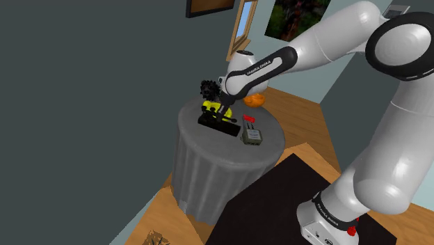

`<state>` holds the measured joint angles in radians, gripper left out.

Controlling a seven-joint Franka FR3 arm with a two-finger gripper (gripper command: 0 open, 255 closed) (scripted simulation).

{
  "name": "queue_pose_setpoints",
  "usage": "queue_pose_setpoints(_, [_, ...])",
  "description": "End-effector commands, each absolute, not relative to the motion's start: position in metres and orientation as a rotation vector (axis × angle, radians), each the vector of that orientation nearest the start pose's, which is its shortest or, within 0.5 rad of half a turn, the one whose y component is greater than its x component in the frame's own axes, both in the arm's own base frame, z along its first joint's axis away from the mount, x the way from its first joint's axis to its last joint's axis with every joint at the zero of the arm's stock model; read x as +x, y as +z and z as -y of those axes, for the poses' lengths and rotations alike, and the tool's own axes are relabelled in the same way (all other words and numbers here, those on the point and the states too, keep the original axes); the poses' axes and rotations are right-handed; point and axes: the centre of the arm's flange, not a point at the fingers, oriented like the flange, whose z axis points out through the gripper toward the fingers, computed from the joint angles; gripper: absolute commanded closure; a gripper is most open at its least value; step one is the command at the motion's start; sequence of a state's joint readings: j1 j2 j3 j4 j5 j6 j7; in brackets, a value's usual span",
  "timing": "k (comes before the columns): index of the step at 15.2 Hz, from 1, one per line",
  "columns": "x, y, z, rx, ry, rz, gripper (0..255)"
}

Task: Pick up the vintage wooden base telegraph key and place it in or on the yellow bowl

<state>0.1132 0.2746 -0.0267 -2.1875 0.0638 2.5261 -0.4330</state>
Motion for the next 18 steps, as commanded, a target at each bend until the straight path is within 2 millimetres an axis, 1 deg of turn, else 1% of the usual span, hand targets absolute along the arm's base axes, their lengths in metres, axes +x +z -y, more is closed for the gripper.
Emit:
queue_pose_setpoints(1, [0.563, 0.279, -0.049, -3.034, -0.108, 0.726, 255])
queue_pose_setpoints(15, [0.563, 0.353, -0.049, -3.034, -0.108, 0.726, 255])
queue_pose_setpoints(16, [0.563, 0.356, -0.049, -3.034, -0.108, 0.726, 255])
queue_pose_setpoints(18, [0.583, 0.358, -0.032, -3.034, -0.108, 0.726, 255])
